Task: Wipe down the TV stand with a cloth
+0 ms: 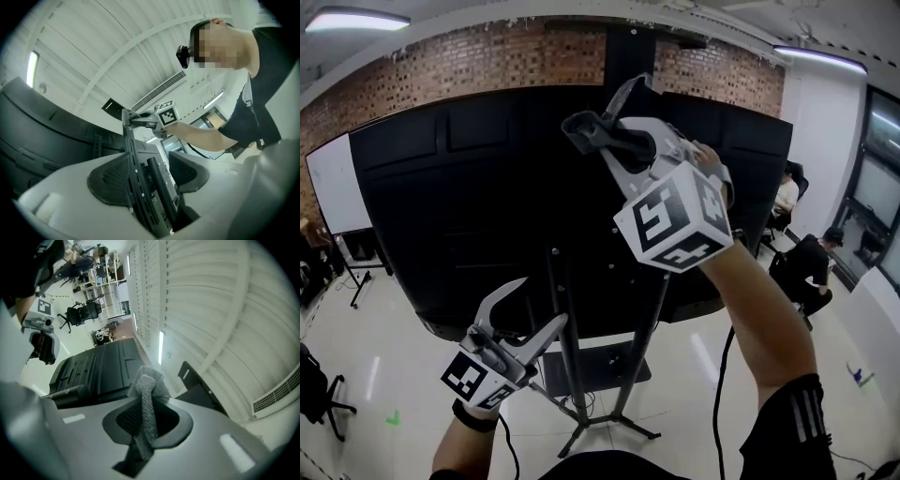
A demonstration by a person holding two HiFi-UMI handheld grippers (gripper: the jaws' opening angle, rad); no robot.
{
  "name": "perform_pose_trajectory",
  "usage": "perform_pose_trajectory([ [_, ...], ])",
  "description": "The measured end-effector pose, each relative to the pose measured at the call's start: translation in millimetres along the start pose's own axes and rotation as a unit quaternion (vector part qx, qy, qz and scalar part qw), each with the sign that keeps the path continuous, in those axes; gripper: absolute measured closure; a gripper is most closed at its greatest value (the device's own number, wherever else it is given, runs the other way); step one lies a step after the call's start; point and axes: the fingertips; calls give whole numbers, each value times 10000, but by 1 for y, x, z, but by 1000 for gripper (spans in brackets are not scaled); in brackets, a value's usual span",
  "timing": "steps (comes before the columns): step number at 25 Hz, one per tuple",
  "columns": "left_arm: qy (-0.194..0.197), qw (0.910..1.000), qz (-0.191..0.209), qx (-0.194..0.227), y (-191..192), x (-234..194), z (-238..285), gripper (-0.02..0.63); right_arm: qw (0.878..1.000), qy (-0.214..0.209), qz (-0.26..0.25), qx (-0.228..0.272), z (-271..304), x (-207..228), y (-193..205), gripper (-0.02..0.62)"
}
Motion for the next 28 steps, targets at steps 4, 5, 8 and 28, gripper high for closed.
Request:
perform_pose_trajectory([
  [4,165,9997,146,74,-19,4,24,323,9992,361,-1,-145,5,55,6,554],
  [5,208,9996,181,71,-22,4,30,322,9990,420,-19,-175,7,65,8,554],
  [8,309,9992,252,47,-30,4,47,322,9979,594,-99,-248,14,93,13,554],
  [28,254,9994,203,-78,-23,21,72,322,9987,45,-462,-230,23,47,36,557],
])
Point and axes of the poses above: the fingertips, and each gripper's own axes: z forward along the fingers, x to its right, y out of its underside, and after that the axes turned 2 degrees about y, right-handed
